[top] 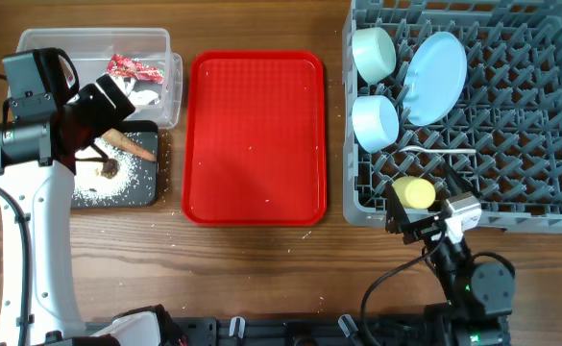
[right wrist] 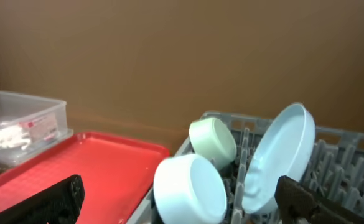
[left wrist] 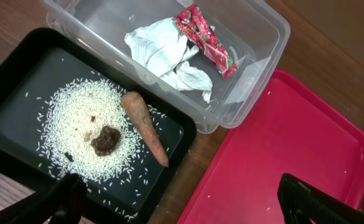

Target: Sort waste into correct bins and load items into the dishwasher rack

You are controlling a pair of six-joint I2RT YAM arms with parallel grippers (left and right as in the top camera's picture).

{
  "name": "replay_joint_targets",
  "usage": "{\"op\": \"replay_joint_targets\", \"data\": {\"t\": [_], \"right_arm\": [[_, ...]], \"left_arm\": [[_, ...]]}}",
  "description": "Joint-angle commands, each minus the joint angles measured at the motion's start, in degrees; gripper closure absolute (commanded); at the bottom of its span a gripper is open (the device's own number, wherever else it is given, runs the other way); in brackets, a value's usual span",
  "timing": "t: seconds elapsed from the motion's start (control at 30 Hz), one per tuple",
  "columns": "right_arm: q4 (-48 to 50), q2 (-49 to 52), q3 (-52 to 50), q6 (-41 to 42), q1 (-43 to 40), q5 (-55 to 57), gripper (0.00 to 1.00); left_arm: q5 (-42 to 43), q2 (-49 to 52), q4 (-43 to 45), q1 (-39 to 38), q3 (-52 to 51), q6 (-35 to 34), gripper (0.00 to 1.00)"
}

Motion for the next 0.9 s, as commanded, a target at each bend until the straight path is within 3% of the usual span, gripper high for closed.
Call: {"op": "replay_joint_targets", "data": {"t": [0.0,0.17,0.87], "right_arm": [[5.01,-2.95,-4.46,1.25,-0.28,1.49,0.00],[-2.36,-2.95,-4.48,1.38,-0.22,-0.50,0.00],[-2.05,-2.91,-4.46,1.29,-0.17,-0.52,0.00]], "left_arm": [[-0.55,-0.68,0.13,0.07,0.42,0.70,0.00],[-0.55,-0.68,0.13,0.07,0.42,0.70,0.00],[-2.21,-0.68,0.37,0.07,0.31,0.74,0.00]]}}
